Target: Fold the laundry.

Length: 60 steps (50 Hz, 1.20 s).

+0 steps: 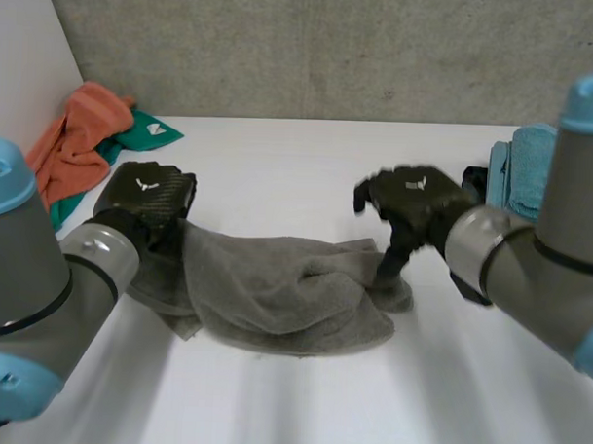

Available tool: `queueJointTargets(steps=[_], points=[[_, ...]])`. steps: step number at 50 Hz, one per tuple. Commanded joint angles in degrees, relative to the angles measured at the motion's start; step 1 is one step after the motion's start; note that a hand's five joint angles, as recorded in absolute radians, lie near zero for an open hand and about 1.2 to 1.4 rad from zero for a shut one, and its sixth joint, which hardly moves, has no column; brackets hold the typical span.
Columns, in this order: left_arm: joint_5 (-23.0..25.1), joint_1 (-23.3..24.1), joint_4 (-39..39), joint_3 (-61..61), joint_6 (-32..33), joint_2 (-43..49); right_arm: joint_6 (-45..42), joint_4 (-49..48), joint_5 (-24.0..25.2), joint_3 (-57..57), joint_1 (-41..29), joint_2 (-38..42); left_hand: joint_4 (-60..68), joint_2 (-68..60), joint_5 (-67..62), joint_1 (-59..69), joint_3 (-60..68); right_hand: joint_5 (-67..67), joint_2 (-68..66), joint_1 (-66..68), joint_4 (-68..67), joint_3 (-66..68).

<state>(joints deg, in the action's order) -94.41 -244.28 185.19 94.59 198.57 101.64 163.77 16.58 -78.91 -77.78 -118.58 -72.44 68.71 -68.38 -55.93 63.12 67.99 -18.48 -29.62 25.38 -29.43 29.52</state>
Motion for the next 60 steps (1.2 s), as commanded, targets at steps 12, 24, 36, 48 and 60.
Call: queueJointTargets(steps=[12,24,36,48,60], points=[[-3.15,-3.31,5.18,-3.45,1.20,10.95,-10.59,-16.56,1.66,-25.14,1.86,0.80,-13.03,12.70,10.25,-7.44,-12.31,11.83,12.98,-8.73,12.78,-12.87],[-3.15,-4.01,4.83,-2.31,2.61,9.12,-3.55,-24.66,1.66,-21.46,1.51,9.06,-37.64,37.31,34.85,-32.05,-36.92,9.32,10.46,-6.22,10.27,-10.36],[0.88,-8.49,3.34,5.95,2.26,-0.38,-3.46,-24.84,1.31,-14.86,1.16,14.16,-37.64,37.31,34.85,-32.05,-36.92,-6.48,-5.34,9.58,-5.53,5.44],[10.20,-16.49,0.79,13.34,2.87,-4.61,-1.88,-24.31,-1.86,-8.53,1.42,15.84,-37.64,37.31,34.85,-32.05,-36.92,-51.52,-50.38,54.62,-50.57,50.48],[23.39,-27.39,1.05,14.48,2.87,-2.06,1.55,-21.85,-1.77,-7.65,2.65,7.14,-37.47,37.14,34.69,-31.88,-36.75,-51.52,-50.38,54.62,-50.57,50.48]])
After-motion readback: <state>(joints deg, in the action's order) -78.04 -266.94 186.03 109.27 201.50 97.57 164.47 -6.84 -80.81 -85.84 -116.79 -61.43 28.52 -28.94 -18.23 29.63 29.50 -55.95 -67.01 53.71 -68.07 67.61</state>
